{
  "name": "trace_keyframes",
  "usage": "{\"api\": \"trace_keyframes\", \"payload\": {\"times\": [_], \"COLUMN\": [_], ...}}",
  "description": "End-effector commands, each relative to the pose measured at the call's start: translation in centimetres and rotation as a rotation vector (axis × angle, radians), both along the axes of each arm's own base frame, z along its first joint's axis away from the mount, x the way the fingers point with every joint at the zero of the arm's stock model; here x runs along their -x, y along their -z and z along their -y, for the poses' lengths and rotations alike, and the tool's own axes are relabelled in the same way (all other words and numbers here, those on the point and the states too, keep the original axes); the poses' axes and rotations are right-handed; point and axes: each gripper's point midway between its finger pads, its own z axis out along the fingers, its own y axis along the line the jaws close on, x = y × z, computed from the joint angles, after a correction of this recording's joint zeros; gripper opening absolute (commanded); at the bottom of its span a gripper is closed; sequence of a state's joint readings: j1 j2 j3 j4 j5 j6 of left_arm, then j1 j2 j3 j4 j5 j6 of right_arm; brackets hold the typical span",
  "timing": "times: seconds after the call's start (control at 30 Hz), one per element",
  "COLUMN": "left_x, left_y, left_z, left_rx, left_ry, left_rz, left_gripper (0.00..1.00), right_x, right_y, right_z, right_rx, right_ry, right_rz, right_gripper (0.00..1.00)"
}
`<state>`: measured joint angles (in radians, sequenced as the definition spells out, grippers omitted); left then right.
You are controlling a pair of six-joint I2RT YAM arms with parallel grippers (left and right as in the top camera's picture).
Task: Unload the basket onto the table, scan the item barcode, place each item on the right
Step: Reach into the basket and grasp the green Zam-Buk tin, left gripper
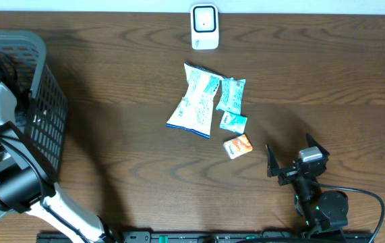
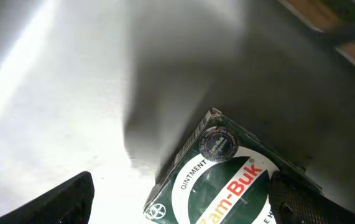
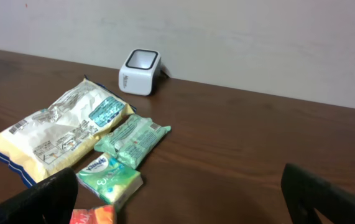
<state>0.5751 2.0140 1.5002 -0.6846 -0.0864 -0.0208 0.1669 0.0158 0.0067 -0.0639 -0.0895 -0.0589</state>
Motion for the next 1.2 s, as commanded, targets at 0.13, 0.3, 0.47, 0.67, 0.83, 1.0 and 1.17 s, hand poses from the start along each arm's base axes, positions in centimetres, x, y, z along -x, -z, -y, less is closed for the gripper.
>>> {"api": "trace_keyframes", "payload": {"times": [0.13,0.3,0.47,0.67,0.83,1.0,1.17], "left_x": [0.8,-0.6,-0.3,1.3,1.6,1.3,1.3], "left_y": [-2.6,-1.9,-0.3,1.8,3.1,3.3,3.2], "left_z": [-0.8,2.6,3.5,2.0,1.5,0.8,0.7], "left_rx": [-0.031,0.111,0.155,0.072,0.043,0.017,0.016], "left_ry": [-0.063,0.216,0.280,0.257,0.242,0.208,0.197], "left_rz": [0.058,0.090,0.057,-0.025,-0.036,-0.023,-0.018], "left_gripper": [0.88,0.88,0.88,0.88,0.88,0.88,0.87], "right_x": [0.1,0.1,0.1,0.1,0.1,0.1,0.1], "right_y": [0.0,0.0,0.0,0.0,0.0,0.0,0.0], "right_z": [-0.1,-0.1,-0.1,-0.1,-0.1,-0.1,-0.1], "right_rx": [-0.009,-0.009,-0.009,-0.009,-0.009,-0.009,-0.009], "right_ry": [-0.004,-0.004,-0.004,-0.004,-0.004,-0.004,-0.004], "right_rz": [-0.003,-0.003,-0.003,-0.003,-0.003,-0.003,-0.003], "right_gripper": [0.99,0.99,0.99,0.99,0.99,0.99,0.99]}}
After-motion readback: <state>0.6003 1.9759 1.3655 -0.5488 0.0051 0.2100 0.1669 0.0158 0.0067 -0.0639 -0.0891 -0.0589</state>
